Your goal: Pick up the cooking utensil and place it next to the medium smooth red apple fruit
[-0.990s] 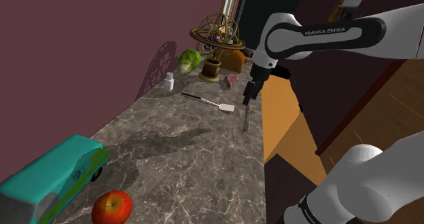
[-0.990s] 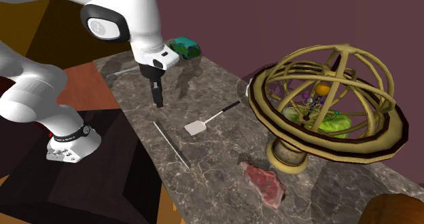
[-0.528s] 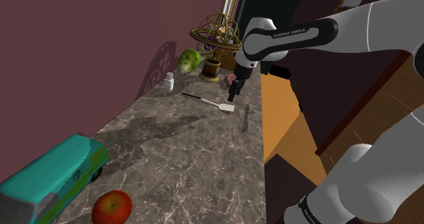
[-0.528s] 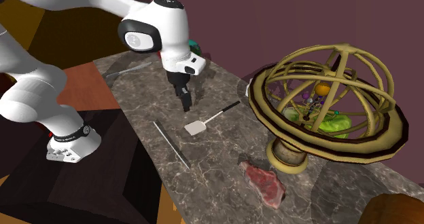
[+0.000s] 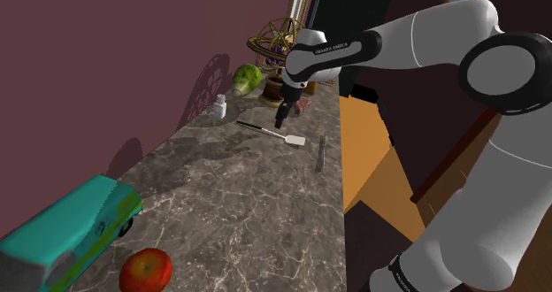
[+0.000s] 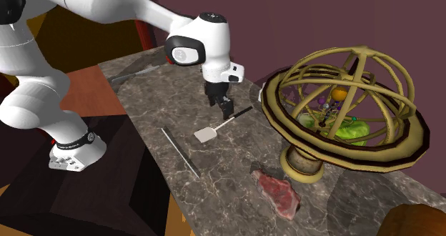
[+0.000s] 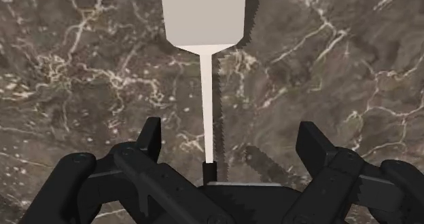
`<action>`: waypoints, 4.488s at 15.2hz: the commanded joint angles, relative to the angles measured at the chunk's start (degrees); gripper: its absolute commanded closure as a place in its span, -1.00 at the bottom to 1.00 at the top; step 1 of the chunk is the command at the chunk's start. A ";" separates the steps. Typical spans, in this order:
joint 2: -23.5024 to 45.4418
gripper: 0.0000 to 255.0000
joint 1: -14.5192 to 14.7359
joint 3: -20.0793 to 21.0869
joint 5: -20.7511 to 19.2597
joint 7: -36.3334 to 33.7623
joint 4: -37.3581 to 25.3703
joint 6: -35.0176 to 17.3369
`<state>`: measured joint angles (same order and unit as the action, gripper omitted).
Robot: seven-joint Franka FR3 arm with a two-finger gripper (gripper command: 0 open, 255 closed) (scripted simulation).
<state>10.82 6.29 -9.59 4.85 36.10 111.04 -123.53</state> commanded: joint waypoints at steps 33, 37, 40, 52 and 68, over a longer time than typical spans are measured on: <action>6.49 1.00 -0.22 0.87 1.10 3.13 -5.44 -2.12; 5.23 1.00 -0.16 0.75 0.74 2.81 -6.88 0.56; 4.39 1.00 -0.13 0.68 0.50 2.60 -8.09 2.60; 2.02 1.00 -0.09 0.48 -0.20 1.89 -14.23 11.05; -12.15 1.00 8.18 6.66 -3.32 -13.34 1.63 8.68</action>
<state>-0.35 13.77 -3.61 1.70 24.28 111.40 -114.55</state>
